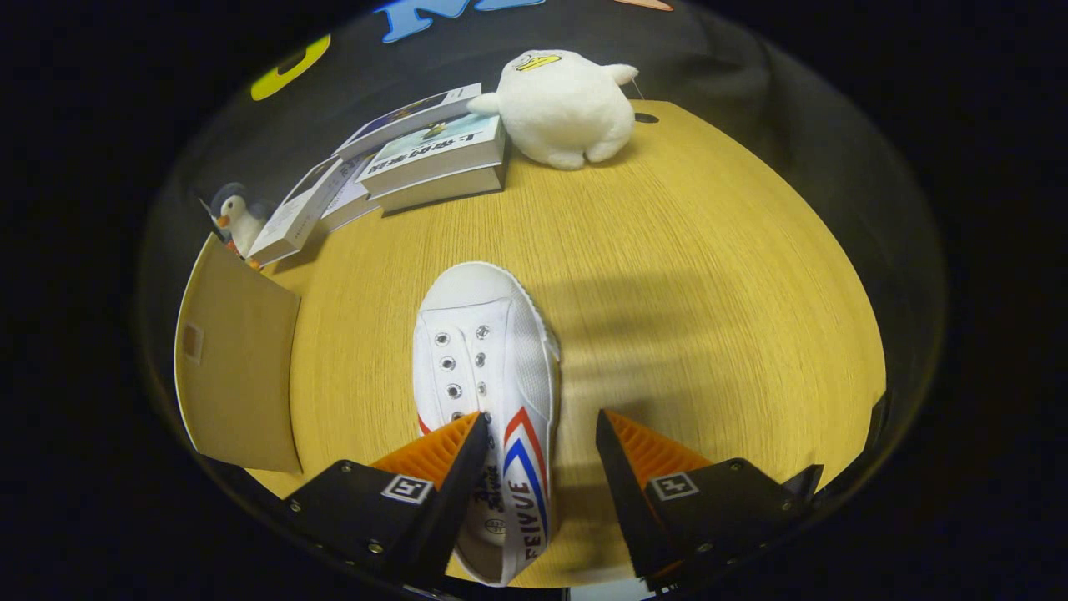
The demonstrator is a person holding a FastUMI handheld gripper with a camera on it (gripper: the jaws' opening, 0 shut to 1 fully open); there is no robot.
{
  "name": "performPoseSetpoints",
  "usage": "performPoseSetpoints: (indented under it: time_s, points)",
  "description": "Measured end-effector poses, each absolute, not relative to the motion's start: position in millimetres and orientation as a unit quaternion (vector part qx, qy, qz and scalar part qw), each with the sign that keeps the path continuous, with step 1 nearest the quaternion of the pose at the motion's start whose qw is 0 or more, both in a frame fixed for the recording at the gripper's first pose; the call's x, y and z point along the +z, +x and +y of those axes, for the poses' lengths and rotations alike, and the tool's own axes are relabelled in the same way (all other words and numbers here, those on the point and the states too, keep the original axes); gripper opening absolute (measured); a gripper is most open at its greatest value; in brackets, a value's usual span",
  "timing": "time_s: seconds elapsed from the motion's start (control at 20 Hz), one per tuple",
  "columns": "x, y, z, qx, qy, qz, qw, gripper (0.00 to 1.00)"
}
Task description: Open the storage box then place both shoes into the box .Put the left shoe in first, then the right shoe, with the right side of both shoes facing outward in a uniform manner.
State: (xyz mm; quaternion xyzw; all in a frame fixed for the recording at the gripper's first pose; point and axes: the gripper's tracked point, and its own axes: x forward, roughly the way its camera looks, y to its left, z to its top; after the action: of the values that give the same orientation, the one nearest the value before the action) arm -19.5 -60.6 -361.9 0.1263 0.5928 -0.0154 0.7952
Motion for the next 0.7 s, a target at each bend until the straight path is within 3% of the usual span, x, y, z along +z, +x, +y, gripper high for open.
performPoseSetpoints:
  time_s: [0.05,0.15,0.35,0.4,0.45,0.7]
  points:
    - [-360,-19,-59,-0.017,0.127,0.594,0.794,0.58]
    - [-360,-20,-57,-0.015,0.114,0.594,0.796,0.43]
    - [-352,-23,-57,-0.006,0.109,0.595,0.796,0.24]
    - [-355,-19,-63,-0.020,0.108,0.584,0.804,0.24]
    - [-352,-17,-68,-0.030,0.111,0.584,0.804,0.01]
    - [-335,-27,-51,-0.021,0.153,0.584,0.797,0.01]
